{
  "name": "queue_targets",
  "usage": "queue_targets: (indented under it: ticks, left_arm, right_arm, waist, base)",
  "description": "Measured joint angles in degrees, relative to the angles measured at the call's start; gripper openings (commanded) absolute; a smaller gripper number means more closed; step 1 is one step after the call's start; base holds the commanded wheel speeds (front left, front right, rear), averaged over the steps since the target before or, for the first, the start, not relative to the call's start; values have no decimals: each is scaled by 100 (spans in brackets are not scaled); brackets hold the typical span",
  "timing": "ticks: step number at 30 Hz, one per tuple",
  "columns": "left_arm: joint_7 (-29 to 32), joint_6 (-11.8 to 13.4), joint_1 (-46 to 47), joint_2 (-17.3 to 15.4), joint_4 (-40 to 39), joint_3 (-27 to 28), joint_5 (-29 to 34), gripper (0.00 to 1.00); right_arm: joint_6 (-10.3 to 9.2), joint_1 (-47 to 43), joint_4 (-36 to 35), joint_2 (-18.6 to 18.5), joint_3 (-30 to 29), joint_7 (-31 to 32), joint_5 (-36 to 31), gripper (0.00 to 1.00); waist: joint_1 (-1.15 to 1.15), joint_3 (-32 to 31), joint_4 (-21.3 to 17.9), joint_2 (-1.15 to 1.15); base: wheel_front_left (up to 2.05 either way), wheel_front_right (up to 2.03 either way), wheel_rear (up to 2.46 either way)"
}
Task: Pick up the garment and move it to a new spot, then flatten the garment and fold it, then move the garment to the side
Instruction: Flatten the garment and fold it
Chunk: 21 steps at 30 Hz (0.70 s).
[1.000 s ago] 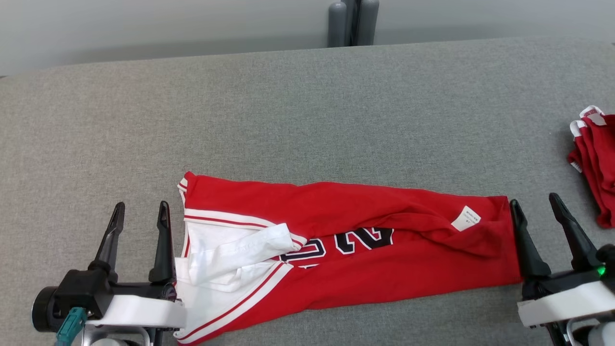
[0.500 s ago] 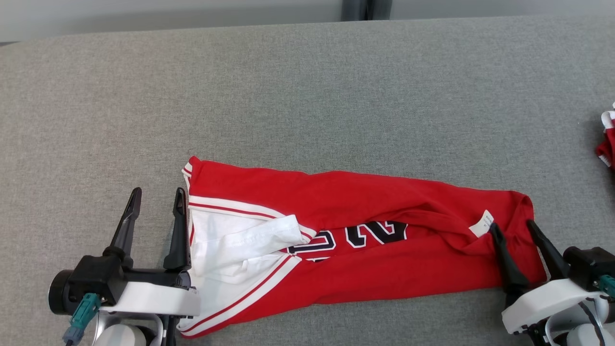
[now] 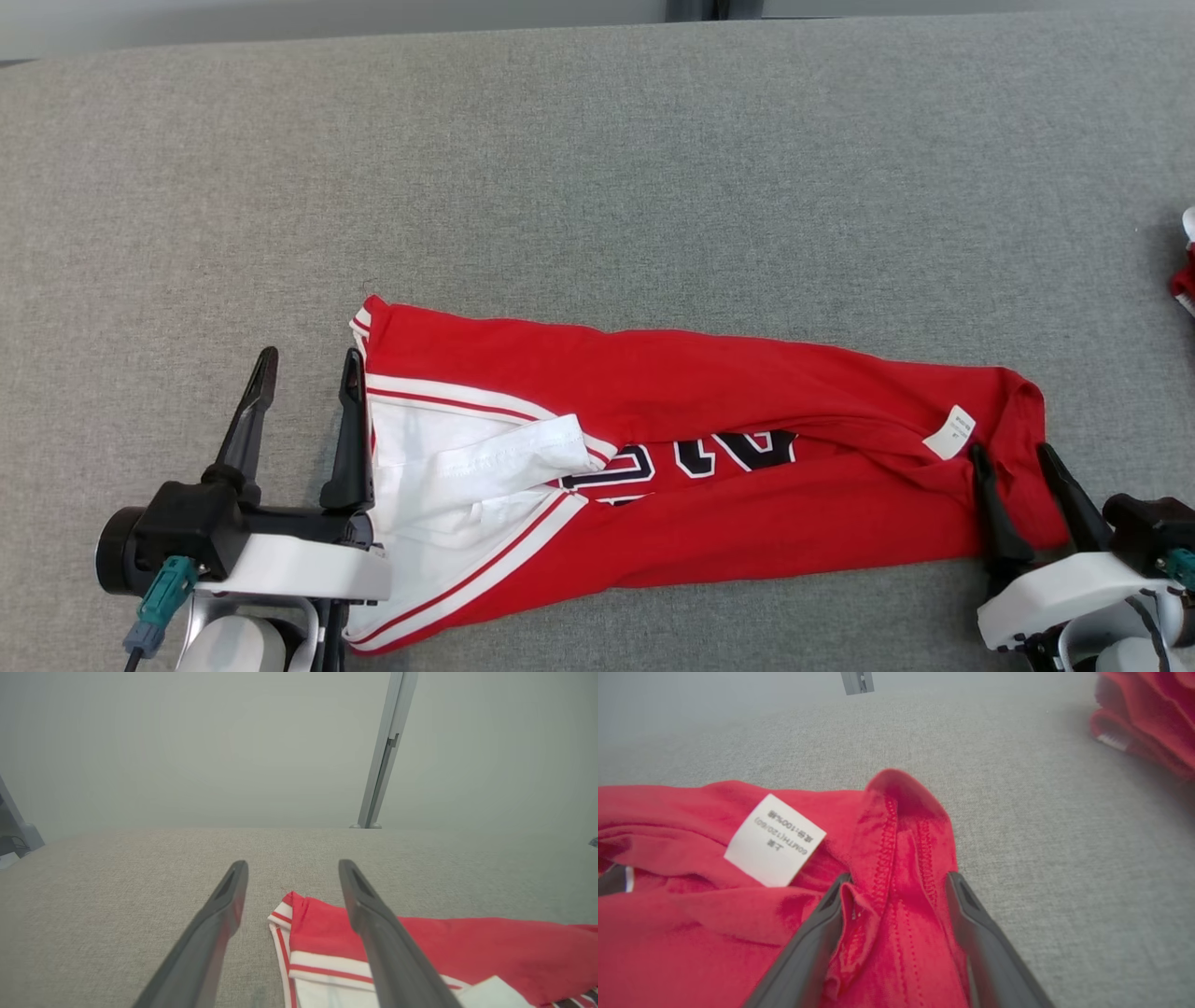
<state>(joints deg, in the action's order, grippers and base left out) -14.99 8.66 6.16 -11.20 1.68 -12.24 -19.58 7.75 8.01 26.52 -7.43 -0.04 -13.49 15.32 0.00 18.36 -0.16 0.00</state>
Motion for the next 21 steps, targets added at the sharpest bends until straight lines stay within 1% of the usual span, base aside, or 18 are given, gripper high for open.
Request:
queue_targets:
  ticks: [4, 5, 7, 11, 15, 21]
  left_arm:
    - [0, -22, 6, 21, 11, -1, 36, 100]
    - [0, -36, 7, 21, 15, 1, 42, 100]
    - [0, -54, 15, 37, 13, 4, 45, 100]
    - [0, -55, 16, 44, 7, 47, 70, 100]
    - [0, -55, 14, 63, -16, 98, 96, 100]
    - [0, -62, 9, 79, -34, 142, 143, 100]
  right_arm:
    - [0, 140, 220, 29, 71, 55, 197, 100]
    - [0, 181, 256, 33, 124, 115, 302, 91]
    - [-3, 231, 298, 11, 210, 161, 475, 0]
    - [1, 308, 330, -67, 363, 202, 843, 0]
    - [19, 305, 254, -294, 390, 126, 1116, 0]
    - [-9, 204, 208, -979, -30, -7, 1406, 0]
  waist:
    - [0, -5, -2, 0]
    - [0, -4, -3, 0]
    - [0, -2, -7, 0]
    - [0, 9, -25, 0]
    - [0, 4, -57, 0]
    - [0, -31, -97, 0]
  base:
    - [0, 0, 0]
    - [0, 0, 0]
    - [0, 0, 0]
    - [0, 0, 0]
    - [0, 0, 0]
    - [0, 0, 0]
